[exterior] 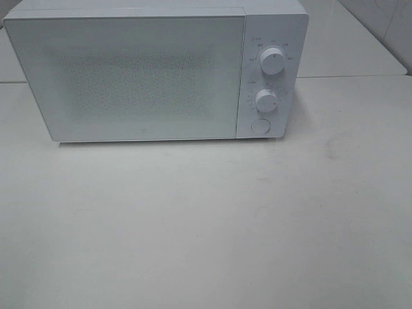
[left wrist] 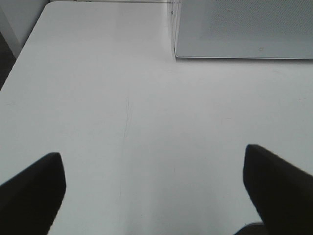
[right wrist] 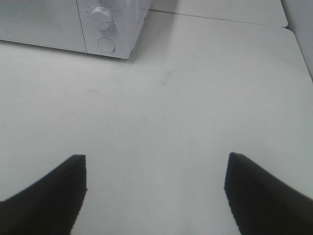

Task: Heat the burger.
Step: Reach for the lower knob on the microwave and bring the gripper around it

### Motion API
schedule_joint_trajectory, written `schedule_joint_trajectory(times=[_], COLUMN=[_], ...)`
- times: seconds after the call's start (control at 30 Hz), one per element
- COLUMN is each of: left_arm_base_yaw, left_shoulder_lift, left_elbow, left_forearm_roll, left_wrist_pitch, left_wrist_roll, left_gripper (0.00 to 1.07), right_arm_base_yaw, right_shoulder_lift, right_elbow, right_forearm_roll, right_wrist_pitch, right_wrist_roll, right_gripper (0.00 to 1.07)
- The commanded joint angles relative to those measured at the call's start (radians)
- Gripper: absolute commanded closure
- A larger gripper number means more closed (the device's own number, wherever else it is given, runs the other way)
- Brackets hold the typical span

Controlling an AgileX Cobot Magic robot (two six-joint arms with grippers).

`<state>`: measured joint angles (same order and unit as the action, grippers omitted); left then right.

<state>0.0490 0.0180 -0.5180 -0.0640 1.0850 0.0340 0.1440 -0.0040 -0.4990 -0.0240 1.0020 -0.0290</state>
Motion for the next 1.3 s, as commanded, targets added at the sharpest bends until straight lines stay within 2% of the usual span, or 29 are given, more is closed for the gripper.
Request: schedule_joint_trajectory(times=[0.03,0.3,0.67,1.3], left_arm_base_yaw=[-0.004,-0.001,-0.001,-0.001], left_shoulder_lift=[-0.055,-0.050,-0.048,-0.048], left_elbow=[0.002,0.002,0.002,0.002], left_forearm_roll=[0.004,0.003,0.003,0.003], left_wrist_pitch=[-0.014,-0.014,-0.014,-0.014], left_wrist_roll=[-0.002,-0.002,-0.002,-0.002], left_gripper=[0.13,0.13,0.13,0.13], right_arm_base_yaw=[0.000,0.000,0.000,0.000], right_shoulder_lift=[-0.022,0.080,0.270,0.687], right_elbow=[-0.020,-0.033,-0.033,-0.033], right_forearm_roll=[0.000,-0.001,-0.010,-0.010], right_wrist_pitch=[-0.028,-0.163,-0.445,-0.835], right_wrist_roll=[0.064,0.125,0.125,0.124], right_gripper=[0.32,0.32,0.32,0.32])
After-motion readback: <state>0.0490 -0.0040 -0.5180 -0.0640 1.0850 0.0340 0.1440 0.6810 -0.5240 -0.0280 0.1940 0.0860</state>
